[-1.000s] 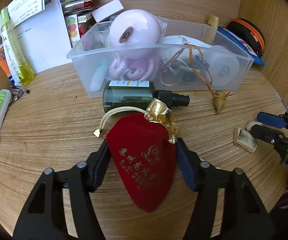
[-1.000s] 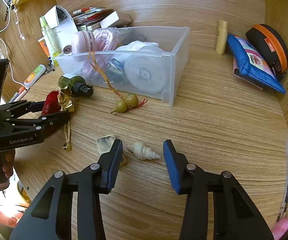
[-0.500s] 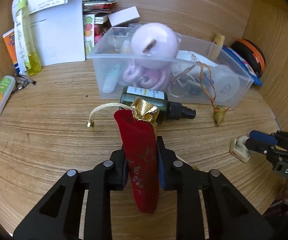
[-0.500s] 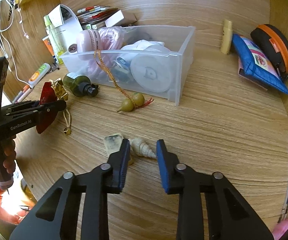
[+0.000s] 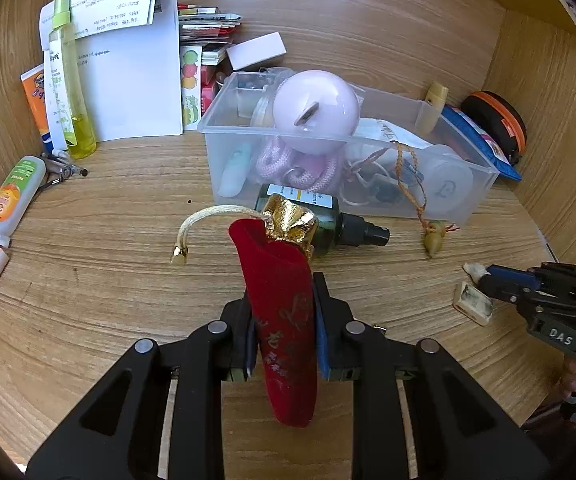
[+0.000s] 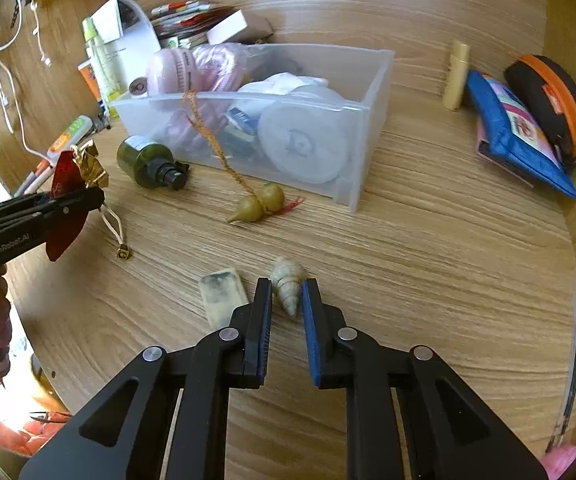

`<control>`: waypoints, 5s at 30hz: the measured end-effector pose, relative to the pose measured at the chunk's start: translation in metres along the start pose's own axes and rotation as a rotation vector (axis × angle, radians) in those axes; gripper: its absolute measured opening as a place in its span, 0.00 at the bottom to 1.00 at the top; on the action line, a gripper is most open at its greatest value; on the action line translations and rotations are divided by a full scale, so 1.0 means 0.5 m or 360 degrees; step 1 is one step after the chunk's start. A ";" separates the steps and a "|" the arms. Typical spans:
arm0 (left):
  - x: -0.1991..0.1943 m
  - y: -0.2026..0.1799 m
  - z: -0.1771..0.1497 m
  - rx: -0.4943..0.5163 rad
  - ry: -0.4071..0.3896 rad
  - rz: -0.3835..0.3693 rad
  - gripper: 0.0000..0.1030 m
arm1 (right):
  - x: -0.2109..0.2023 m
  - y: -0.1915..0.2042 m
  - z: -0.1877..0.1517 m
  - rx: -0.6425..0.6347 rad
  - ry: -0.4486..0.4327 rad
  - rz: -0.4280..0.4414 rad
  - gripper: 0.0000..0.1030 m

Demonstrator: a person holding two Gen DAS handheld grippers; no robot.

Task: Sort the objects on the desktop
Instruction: 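Grasp the red velvet pouch with the left gripper while the right grasps the small shell, then lift and carry the red pouch and shell over the clear box, then open both grippers to release the red pouch and shell into the box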

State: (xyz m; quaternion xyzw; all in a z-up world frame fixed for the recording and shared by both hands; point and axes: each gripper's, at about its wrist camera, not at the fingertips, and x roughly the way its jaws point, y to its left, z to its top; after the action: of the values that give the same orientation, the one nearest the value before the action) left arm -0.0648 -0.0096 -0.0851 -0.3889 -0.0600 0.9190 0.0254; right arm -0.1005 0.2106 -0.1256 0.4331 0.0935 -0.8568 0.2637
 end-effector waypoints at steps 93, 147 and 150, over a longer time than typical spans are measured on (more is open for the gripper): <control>-0.097 -0.121 0.206 0.0211 -0.0281 -0.0344 0.22 | -0.121 -0.049 0.069 0.0019 -0.0312 0.0049 0.17; -0.012 -0.125 0.283 0.0226 -0.0318 -0.0185 0.73 | -0.039 -0.062 0.283 0.0050 -0.0443 -0.0184 0.71; -0.037 -0.111 0.274 0.0206 -0.0352 -0.0149 0.82 | -0.065 -0.048 0.268 0.0047 -0.0471 -0.0207 0.81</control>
State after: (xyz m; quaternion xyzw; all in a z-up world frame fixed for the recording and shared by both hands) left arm -0.1503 0.0314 0.0299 -0.2797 -0.0211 0.9560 0.0864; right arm -0.1905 0.1908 -0.0201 0.2989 0.0688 -0.9279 0.2121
